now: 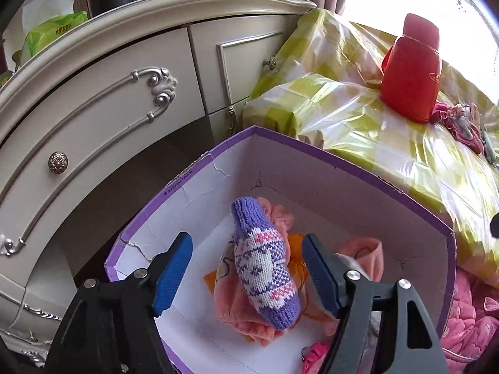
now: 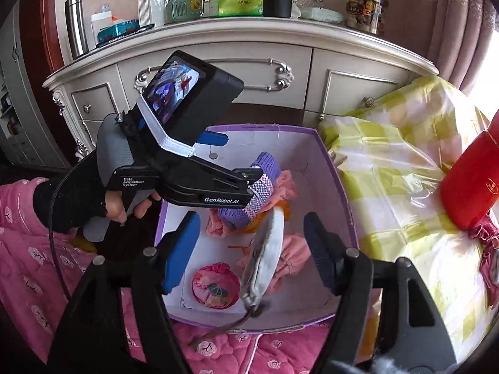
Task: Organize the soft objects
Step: 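Open the left gripper over the box while the right releases the grey bag into it, then grasp the black fleece item with the right gripper while the left grasps the light blue towel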
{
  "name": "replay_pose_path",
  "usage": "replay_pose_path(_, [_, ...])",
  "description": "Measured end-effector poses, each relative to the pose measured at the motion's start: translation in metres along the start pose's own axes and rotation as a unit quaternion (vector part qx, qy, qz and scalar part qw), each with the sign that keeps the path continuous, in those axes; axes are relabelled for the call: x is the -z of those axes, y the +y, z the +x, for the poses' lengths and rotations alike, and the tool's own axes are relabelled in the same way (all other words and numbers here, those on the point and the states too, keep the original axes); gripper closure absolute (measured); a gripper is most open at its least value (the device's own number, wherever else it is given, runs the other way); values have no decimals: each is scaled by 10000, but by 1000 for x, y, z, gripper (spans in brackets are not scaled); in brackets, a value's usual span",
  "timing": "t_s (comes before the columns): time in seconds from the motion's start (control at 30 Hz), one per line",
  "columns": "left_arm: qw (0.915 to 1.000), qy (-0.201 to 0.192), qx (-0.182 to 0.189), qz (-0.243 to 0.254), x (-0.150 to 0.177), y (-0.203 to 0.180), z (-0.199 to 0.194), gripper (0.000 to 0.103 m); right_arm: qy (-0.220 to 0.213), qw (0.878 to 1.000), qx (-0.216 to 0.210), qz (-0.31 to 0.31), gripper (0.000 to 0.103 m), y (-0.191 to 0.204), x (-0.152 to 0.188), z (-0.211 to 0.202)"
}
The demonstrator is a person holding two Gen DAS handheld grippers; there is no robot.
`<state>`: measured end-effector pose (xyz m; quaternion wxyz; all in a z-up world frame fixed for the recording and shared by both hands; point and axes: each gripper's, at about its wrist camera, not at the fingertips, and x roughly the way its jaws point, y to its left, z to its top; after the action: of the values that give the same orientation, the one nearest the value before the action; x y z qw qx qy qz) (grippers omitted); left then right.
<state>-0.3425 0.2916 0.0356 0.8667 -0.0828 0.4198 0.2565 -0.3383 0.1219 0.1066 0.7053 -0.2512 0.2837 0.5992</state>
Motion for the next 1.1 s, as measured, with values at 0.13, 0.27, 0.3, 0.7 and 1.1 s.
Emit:
replay_pose_path(0.13, [9992, 70, -98, 388, -12, -27, 1, 27, -294, 9978, 486, 331, 29, -32, 12, -30])
replay_pose_path(0.27, [9953, 148, 213, 931, -22, -78, 2, 27, -446, 9854, 1249, 1068, 25, -87, 45, -68])
replay_pose_path(0.3, [9933, 191, 425, 1058, -24, -93, 2, 27, -474, 9794, 1437, 1335, 23, -102, 58, -78])
replay_pose_path(0.7, [9213, 875, 3158, 2095, -60, -305, 19, 26, 45, 8103, 4029, 4256, 20, -285, 256, -194])
replay_pose_path(1.1, [9113, 767, 3429, 2145, -91, -420, 53, 25, 421, 7496, 4152, 5138, 14, -415, 312, -189])
